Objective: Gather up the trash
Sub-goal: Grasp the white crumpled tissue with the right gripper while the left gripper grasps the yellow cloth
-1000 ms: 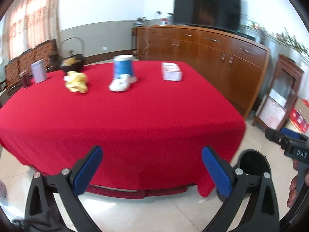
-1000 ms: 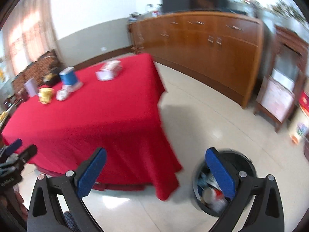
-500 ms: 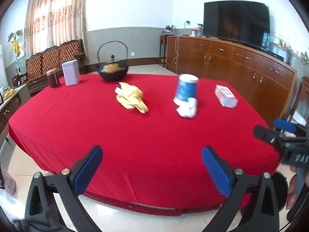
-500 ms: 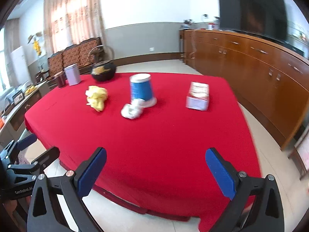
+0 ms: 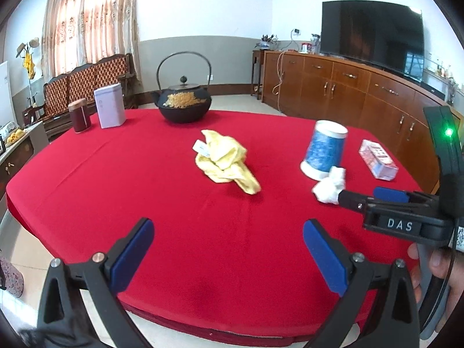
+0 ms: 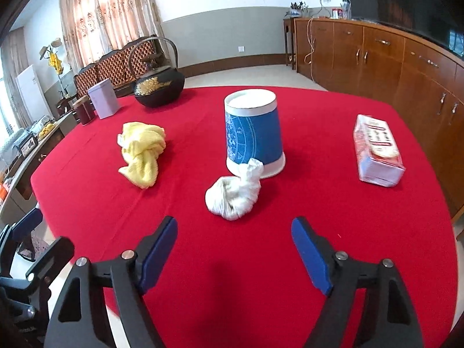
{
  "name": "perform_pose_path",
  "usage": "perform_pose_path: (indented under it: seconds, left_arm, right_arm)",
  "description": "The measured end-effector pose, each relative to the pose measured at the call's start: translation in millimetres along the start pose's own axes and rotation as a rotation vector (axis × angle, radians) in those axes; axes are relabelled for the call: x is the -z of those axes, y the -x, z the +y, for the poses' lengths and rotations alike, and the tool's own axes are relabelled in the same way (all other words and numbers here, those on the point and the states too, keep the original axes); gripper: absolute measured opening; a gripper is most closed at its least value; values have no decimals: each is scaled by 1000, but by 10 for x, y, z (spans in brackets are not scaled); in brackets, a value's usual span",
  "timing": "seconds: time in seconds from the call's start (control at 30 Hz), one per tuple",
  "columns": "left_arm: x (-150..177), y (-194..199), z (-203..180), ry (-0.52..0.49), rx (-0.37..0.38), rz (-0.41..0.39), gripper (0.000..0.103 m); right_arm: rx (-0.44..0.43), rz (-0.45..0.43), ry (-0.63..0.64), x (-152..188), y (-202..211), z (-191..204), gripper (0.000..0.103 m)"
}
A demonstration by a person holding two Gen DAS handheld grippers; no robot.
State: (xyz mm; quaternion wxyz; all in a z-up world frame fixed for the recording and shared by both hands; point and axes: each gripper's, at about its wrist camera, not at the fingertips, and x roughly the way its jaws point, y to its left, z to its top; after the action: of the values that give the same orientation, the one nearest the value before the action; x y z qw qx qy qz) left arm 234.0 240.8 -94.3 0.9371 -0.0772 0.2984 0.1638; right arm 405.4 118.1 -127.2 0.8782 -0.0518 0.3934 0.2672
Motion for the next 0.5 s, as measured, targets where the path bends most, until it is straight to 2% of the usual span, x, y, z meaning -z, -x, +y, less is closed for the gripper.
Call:
perform_pose_path:
  seconds: [0.17,0.23,0.3,0.37,0.5]
  left_arm:
    - [-92,-175,54,5,3,16,103]
    - [-111,-237,39,9,11,26,103]
    - [-133,-299,2,5,18,35,103]
    - [-152,-347,-38,1,25,42,103]
    - [-213,-476,-115,-6,43,62,103]
  right_arm:
    - [-11,47,-11,-139,-292,3,77]
    - [-16,74,-9,-163,-387,5,72]
    - [-32,95,-11,-159,-449,-29,45]
    - [-44,90,-15,-145,-420,-85,45]
    - [-14,52,-22,-144,-292,-260,44]
